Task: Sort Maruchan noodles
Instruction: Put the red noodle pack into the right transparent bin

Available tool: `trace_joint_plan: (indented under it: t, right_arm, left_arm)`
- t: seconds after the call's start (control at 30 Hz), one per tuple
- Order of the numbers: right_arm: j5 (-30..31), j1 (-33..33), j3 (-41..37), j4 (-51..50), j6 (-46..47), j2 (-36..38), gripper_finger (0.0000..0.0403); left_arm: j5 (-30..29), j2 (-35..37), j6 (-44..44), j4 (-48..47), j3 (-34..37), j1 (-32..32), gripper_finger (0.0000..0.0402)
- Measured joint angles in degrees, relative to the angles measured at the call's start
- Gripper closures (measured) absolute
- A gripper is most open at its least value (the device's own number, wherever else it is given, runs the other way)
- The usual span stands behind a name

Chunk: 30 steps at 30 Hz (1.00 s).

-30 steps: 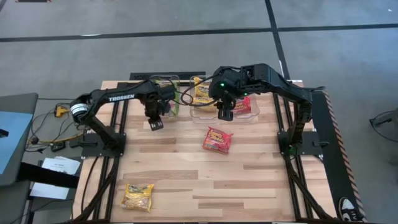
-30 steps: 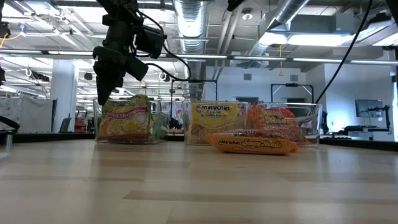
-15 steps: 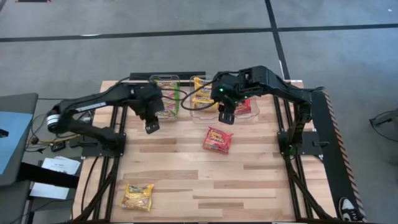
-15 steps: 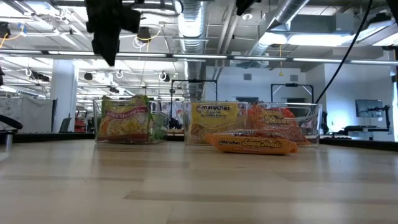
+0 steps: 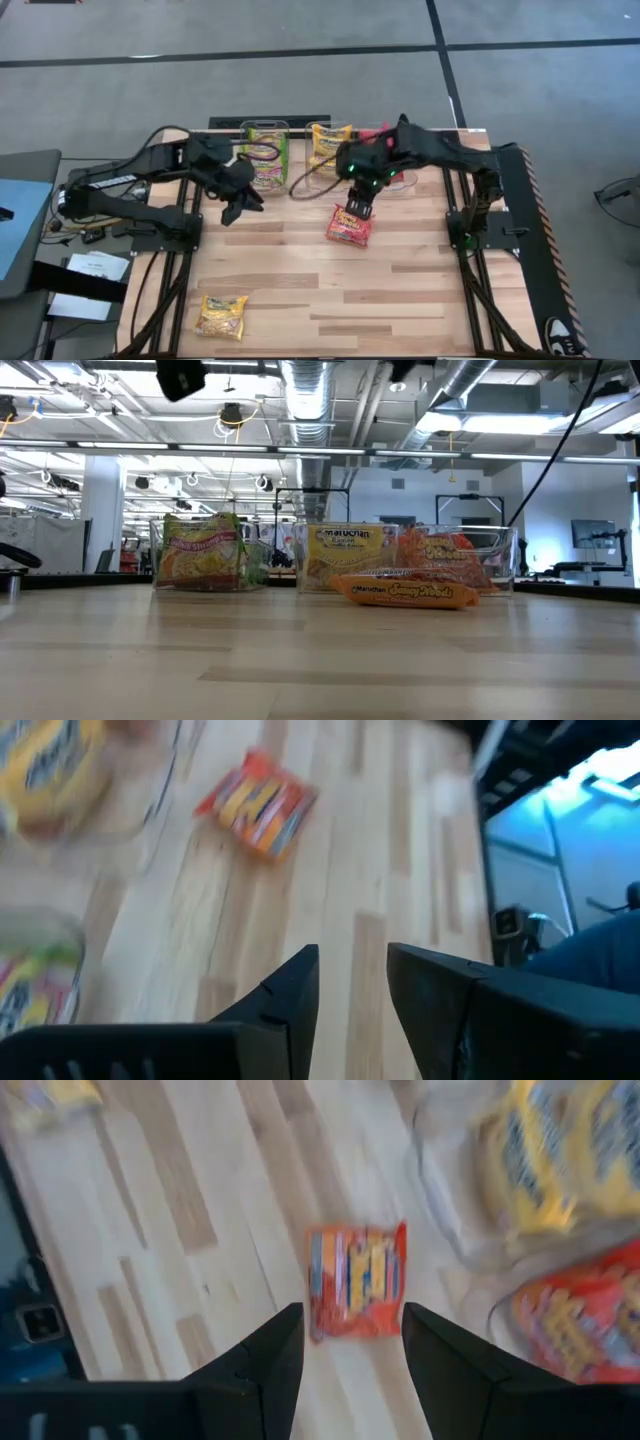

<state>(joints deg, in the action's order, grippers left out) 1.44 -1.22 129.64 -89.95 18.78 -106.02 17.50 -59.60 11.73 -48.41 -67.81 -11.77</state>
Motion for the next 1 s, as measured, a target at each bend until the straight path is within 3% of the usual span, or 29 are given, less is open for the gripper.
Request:
trace_joint_plan:
  t: [0.23, 0.63, 0.87, 1.0]
  right_arm:
    - [-0.5, 5.0, -13.8, -0.1, 5.6, 0.5, 0.021]
    - [-6.6, 10.7, -34.4, 0.2, 11.3, 2.0, 0.021]
    - [-4.4, 9.9, -50.6, 1.4, 19.0, 15.5, 0.021]
    - [-4.3, 8.0, -60.9, 8.6, 25.0, 26.5, 0.021]
  left_arm:
    - [-0.2, 1.7, 0.2, 3.3, 0.0, 4.1, 0.0294]
    - [-0.2, 1.5, -1.4, 2.7, 0.0, 9.4, 0.0294]
    - [-0.3, 1.5, -2.6, 2.7, 0.0, 10.3, 0.0294]
    - [-0.9, 1.5, -3.9, 2.7, 0.0, 10.3, 0.0294]
